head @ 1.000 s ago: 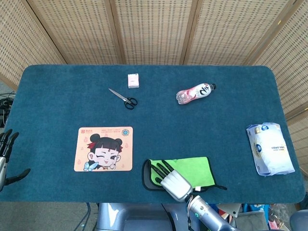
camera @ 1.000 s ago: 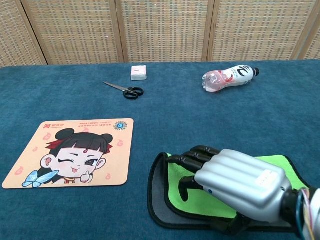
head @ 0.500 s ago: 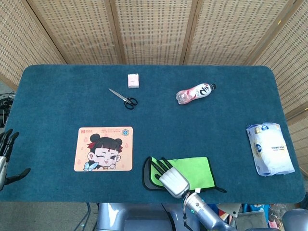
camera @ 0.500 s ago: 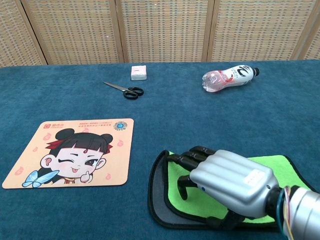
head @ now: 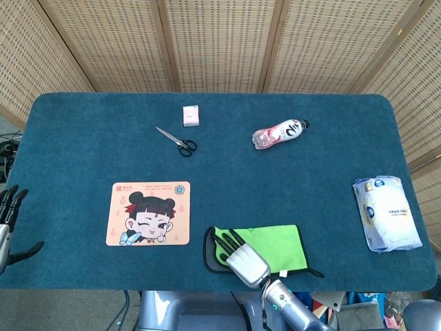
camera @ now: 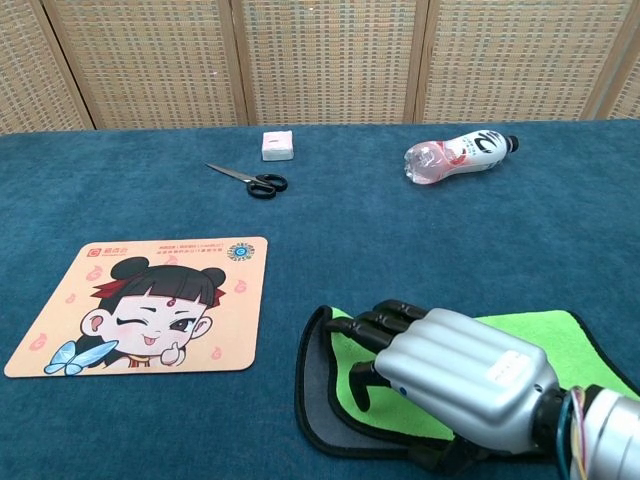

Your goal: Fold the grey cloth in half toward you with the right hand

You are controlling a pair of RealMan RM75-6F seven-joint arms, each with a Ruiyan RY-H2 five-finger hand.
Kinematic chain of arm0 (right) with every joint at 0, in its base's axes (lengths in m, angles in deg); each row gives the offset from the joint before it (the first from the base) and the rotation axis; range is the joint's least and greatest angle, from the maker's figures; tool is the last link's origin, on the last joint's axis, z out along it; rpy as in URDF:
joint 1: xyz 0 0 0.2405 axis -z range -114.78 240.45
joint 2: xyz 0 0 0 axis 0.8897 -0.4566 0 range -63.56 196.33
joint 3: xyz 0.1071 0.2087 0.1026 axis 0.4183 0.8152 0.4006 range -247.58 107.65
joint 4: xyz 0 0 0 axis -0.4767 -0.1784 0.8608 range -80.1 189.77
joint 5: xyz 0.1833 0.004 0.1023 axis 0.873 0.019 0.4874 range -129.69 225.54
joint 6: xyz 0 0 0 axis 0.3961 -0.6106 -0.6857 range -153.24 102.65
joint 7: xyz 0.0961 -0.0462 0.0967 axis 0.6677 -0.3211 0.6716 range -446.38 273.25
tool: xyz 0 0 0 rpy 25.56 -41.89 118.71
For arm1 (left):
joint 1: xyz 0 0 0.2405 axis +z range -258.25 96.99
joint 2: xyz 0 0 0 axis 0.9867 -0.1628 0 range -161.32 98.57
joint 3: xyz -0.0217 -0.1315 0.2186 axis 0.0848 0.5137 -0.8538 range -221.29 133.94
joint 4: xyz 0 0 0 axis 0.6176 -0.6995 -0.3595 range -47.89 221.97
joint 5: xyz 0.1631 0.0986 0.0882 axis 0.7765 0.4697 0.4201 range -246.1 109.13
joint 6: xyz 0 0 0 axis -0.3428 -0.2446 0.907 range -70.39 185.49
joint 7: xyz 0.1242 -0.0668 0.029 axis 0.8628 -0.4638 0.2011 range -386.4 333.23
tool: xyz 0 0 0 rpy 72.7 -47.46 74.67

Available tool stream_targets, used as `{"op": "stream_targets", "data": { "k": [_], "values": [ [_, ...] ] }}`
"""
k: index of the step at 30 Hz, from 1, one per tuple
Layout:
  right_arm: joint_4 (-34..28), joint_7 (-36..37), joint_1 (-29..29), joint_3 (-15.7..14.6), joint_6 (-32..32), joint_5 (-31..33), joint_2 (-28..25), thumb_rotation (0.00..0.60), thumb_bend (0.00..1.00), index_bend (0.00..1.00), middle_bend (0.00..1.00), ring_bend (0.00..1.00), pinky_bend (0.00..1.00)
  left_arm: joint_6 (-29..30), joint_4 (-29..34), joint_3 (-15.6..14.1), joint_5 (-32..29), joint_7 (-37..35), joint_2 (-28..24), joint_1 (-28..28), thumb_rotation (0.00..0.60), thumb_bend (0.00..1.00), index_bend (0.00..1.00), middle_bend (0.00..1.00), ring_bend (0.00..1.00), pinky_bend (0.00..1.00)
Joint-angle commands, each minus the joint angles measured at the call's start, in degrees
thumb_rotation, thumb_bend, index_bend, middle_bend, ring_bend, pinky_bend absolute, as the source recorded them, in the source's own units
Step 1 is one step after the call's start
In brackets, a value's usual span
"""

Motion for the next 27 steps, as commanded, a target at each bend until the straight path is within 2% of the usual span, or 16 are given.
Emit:
{"op": "stream_targets", "data": {
  "k": [1,16,19,23,27],
  "values": [
    [0.54,-0.10,-0.01,-0.02,-0.05,-0.08,0.44,0.600,0.33,0.38,0.00,0.00,0.00,0.05,-0.01,0.02,-0.01,-0.05,-0.01,0.02,0.600,0.15,0.00,0.00,0.00,0.00],
    [1.78,-1.30,-0.16,0.27,-0.12,0.62,1.02,0.600,0.34,0.46,0.00,0.00,0.00,-0.19,-0.10,0.07,-0.20,-0.19,-0.01,-0.09,0.600,0.15,0.00,0.00,0.00,0.00],
    [1.86,-1.58,-0.13,0.32,-0.22,0.83,1.08,0.600,0.38,0.47,0.00,0.00,0.00,-0.15,-0.06,0.04,-0.13,-0.14,-0.01,-0.07,0.600,0.15,0.00,0.00,0.00,0.00],
    [1.86,-1.82,-0.08,0.15,-0.30,0.88,1.16,0.600,0.50,0.50,0.00,0.00,0.00,-0.21,-0.08,0.01,-0.14,-0.14,0.00,-0.08,0.600,0.15,0.00,0.00,0.00,0.00],
    [1.77,-1.75,-0.06,0.00,-0.32,0.77,1.24,0.600,0.53,0.50,0.00,0.00,0.00,-0.18,-0.08,0.03,-0.17,-0.16,-0.02,-0.07,0.600,0.15,0.00,0.00,0.00,0.00]
  ]
}}
